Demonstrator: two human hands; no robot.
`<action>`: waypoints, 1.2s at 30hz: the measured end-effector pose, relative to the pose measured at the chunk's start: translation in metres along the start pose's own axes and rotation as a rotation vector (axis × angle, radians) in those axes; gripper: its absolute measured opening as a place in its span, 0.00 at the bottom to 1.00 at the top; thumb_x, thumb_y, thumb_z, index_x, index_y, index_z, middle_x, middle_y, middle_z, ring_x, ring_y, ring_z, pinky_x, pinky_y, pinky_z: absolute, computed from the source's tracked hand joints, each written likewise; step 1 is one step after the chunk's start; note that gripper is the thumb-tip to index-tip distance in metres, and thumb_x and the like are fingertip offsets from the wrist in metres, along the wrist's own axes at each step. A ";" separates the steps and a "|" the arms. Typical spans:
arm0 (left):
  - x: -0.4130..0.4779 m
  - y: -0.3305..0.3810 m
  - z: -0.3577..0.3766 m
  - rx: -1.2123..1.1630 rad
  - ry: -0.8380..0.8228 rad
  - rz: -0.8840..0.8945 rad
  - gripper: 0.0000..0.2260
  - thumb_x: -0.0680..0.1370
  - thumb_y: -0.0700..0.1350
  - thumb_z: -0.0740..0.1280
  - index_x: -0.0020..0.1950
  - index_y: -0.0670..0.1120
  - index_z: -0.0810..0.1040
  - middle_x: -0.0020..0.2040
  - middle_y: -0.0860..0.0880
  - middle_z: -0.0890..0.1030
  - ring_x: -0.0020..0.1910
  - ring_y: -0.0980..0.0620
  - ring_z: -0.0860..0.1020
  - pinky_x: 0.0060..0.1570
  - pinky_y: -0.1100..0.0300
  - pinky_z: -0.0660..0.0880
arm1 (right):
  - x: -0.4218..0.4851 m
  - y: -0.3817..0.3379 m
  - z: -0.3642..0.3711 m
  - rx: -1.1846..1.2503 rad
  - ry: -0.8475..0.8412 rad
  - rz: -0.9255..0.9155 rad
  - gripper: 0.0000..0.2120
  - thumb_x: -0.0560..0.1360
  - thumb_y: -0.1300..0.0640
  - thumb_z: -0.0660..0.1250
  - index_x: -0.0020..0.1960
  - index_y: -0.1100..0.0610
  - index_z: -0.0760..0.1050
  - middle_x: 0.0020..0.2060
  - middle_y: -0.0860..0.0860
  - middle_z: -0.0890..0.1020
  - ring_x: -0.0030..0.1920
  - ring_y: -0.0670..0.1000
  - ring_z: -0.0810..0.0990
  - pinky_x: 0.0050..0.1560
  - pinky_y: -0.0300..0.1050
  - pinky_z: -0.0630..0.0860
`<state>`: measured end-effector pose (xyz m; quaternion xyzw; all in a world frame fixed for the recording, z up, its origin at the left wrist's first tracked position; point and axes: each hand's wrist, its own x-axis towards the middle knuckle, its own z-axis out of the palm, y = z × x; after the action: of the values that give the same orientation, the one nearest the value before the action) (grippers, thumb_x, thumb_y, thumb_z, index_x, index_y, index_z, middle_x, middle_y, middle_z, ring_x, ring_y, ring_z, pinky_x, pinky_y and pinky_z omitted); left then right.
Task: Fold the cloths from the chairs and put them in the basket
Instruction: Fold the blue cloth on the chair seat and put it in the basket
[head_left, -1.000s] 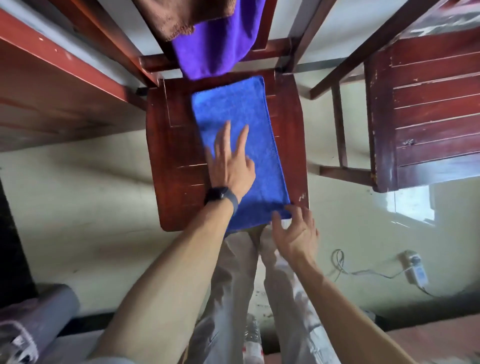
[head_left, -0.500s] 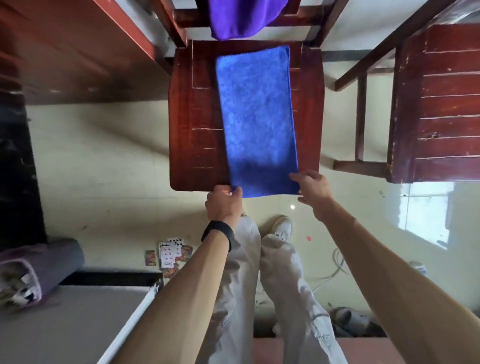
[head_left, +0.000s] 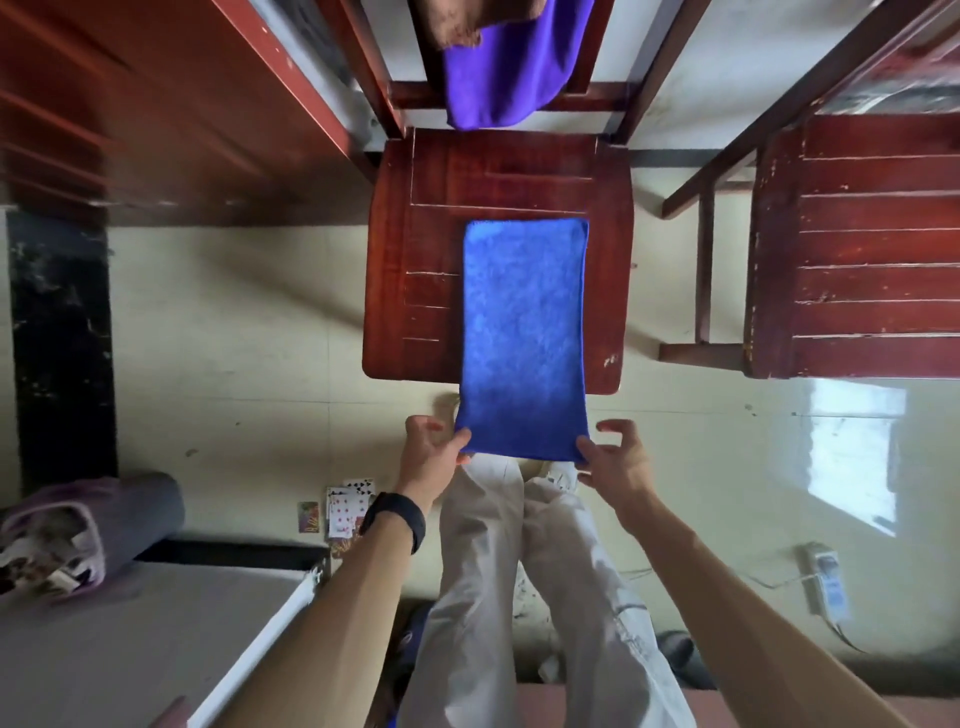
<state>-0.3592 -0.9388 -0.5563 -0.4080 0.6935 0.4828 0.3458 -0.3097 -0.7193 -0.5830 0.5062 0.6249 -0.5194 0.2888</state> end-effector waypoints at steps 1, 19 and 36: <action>-0.006 -0.002 -0.004 0.029 -0.016 0.031 0.11 0.79 0.40 0.69 0.56 0.41 0.68 0.51 0.40 0.77 0.33 0.51 0.79 0.25 0.71 0.70 | -0.010 0.004 -0.001 0.009 -0.013 -0.004 0.13 0.78 0.59 0.67 0.61 0.54 0.69 0.41 0.55 0.85 0.32 0.48 0.83 0.33 0.42 0.80; 0.095 0.132 -0.028 0.441 -0.261 0.535 0.13 0.77 0.55 0.69 0.40 0.47 0.80 0.32 0.59 0.77 0.32 0.60 0.71 0.37 0.61 0.67 | 0.022 -0.139 -0.004 -0.233 0.079 -0.376 0.08 0.78 0.48 0.70 0.54 0.51 0.81 0.41 0.52 0.83 0.45 0.58 0.84 0.47 0.52 0.81; 0.184 0.162 0.035 0.483 0.108 0.515 0.11 0.80 0.56 0.63 0.47 0.50 0.76 0.40 0.53 0.79 0.41 0.50 0.76 0.39 0.62 0.64 | 0.151 -0.166 0.037 -0.376 0.337 -0.395 0.18 0.79 0.35 0.56 0.45 0.48 0.72 0.35 0.43 0.76 0.42 0.54 0.75 0.46 0.44 0.67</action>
<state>-0.5804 -0.9160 -0.6651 -0.1514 0.8850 0.3537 0.2621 -0.5188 -0.6951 -0.6685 0.3918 0.8352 -0.3499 0.1630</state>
